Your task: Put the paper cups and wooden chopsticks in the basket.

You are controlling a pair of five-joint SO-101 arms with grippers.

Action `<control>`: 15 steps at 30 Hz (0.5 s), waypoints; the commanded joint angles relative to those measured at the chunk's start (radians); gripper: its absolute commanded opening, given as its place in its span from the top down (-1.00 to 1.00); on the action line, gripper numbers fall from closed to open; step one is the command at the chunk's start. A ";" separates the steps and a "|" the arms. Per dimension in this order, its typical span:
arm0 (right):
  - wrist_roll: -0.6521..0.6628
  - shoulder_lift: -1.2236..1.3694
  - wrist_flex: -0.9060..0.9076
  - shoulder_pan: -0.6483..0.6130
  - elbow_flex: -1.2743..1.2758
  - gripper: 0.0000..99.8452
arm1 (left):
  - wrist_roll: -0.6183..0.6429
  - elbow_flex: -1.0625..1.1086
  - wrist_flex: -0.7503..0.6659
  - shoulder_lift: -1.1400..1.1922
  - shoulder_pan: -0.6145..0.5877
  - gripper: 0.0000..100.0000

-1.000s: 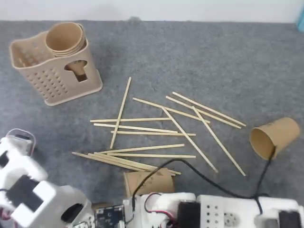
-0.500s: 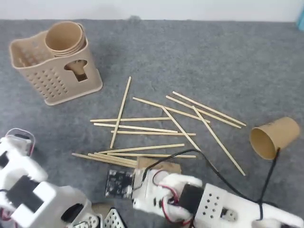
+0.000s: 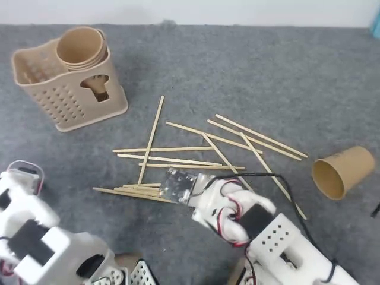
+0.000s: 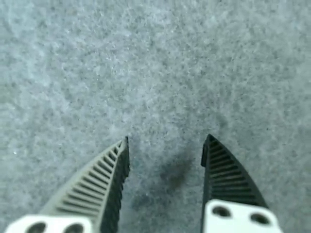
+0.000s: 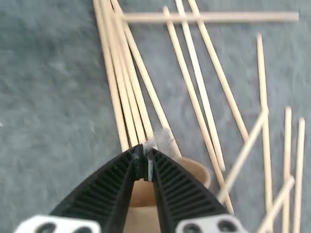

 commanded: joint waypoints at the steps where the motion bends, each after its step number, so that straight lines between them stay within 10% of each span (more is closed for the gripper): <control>1: 0.051 -0.027 0.136 0.094 -0.117 0.96 | 0.009 -0.033 0.005 -0.003 0.000 0.54; 15: 0.199 -0.027 0.447 0.377 -0.272 0.96 | 0.005 -0.024 0.005 -0.003 0.018 0.54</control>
